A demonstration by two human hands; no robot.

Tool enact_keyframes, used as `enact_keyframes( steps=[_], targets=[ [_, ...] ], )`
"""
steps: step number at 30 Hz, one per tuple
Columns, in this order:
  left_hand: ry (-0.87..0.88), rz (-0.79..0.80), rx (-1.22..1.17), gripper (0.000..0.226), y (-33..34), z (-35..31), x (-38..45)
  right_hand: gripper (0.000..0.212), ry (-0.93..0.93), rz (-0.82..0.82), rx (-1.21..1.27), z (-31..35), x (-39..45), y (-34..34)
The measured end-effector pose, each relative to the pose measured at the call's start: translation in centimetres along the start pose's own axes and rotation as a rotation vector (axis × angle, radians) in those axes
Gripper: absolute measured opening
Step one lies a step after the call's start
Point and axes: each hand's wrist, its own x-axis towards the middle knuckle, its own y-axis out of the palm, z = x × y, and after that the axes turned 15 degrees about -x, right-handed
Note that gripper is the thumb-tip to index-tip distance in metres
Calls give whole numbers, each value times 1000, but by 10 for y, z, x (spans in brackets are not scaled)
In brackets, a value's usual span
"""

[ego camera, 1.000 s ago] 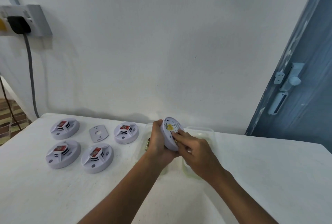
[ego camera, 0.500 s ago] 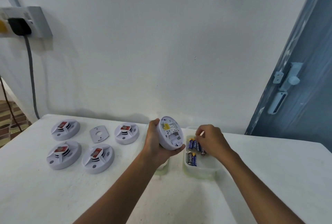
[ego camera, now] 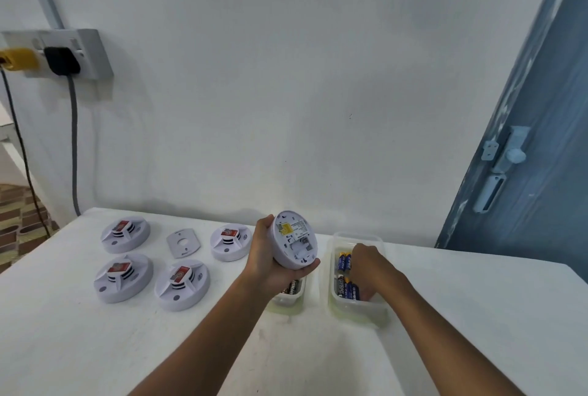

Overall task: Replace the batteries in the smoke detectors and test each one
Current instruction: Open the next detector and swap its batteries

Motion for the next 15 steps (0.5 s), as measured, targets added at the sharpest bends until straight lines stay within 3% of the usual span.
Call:
enact_keyframes(
  steps=[3,8,11,15],
  targets=[
    [4,14,-4,51,-3,-5,-2,33,21,-13,26,2,-3,-6],
    [29,40,-33,47,-8,-17,-9,9,4,-146,84,15,-11,-15],
    [54,38,-44,45,-16,-32,-14,25,-32,-254,184,23,-12,-14],
    [98,19,-70,45,-29,-57,-22,25,-100,-365,308,43,-10,-12]
  ],
)
